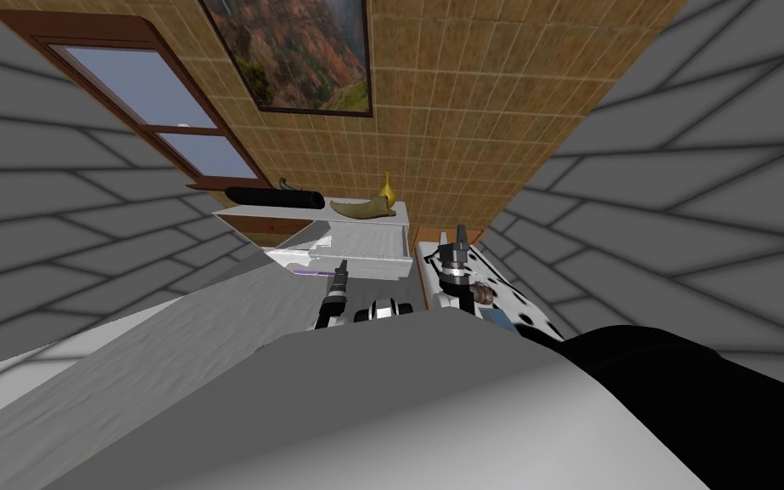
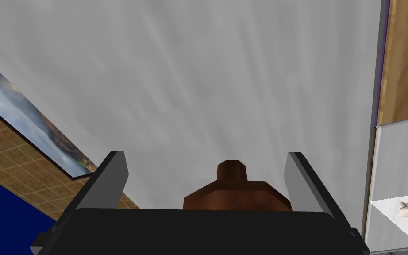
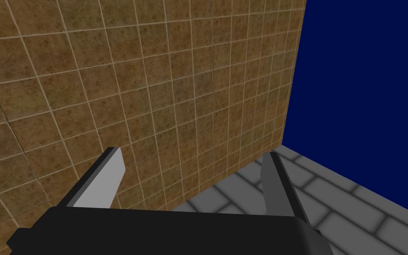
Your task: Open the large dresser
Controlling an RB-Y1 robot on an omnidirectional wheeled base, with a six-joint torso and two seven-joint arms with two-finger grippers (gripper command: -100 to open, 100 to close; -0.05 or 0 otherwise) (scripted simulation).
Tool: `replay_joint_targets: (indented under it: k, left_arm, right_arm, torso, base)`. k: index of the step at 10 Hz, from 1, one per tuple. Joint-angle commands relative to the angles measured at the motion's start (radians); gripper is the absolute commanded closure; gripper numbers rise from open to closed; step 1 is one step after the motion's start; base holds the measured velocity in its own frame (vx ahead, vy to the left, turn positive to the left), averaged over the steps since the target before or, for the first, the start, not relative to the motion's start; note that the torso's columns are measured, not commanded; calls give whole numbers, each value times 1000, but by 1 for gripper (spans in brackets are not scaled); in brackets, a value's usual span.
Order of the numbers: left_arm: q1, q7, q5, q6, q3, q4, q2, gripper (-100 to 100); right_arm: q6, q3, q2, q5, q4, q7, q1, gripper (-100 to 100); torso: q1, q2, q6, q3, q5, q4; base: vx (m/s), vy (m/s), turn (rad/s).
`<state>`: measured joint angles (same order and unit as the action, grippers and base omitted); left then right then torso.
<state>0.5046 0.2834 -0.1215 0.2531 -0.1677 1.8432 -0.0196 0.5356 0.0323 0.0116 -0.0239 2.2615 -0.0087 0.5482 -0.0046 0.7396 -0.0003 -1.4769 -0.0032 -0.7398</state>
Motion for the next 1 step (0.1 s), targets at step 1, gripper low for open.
replay_joint_targets:
  k: [1]
  left_arm:
    - [0,-1,0,0,0,-1,0,0]
  right_arm:
    - [0,0,0,0,0,0,0,0]
  torso:
    - [0,0,0,0,0,1]
  base:
    - [0,0,0]
